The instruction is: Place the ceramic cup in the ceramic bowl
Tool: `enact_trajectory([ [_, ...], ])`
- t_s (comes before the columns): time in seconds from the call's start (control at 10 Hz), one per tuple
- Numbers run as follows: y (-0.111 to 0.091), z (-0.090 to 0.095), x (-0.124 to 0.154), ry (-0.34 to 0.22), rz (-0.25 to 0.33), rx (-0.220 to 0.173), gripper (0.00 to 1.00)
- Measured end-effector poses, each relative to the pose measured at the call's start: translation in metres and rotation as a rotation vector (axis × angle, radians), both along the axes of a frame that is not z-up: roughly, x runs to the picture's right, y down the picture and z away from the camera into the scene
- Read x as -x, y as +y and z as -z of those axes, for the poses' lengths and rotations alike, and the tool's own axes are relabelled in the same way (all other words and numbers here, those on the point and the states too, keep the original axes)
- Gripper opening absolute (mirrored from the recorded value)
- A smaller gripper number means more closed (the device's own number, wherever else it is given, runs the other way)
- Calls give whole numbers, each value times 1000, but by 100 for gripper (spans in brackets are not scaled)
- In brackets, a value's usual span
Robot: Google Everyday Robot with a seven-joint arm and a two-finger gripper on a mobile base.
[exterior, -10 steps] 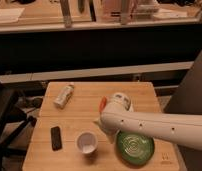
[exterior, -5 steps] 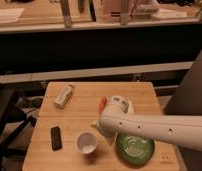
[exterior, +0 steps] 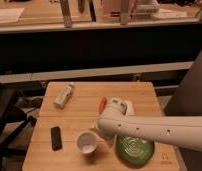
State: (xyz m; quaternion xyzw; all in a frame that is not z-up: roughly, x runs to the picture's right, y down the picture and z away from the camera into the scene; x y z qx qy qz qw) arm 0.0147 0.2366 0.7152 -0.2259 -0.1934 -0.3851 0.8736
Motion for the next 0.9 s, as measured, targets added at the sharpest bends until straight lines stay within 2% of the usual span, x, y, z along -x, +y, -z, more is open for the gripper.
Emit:
enact_trajectory([
  [0.1, 3, -2, 3, -13, 21, -2, 80],
  [0.3, -1, 2, -1, -5, 6, -14, 80],
  [0.6, -18, 28, -6, -20, 9, -31, 80],
  [0.9, -11, 33, -8, -47, 24, -25, 80],
])
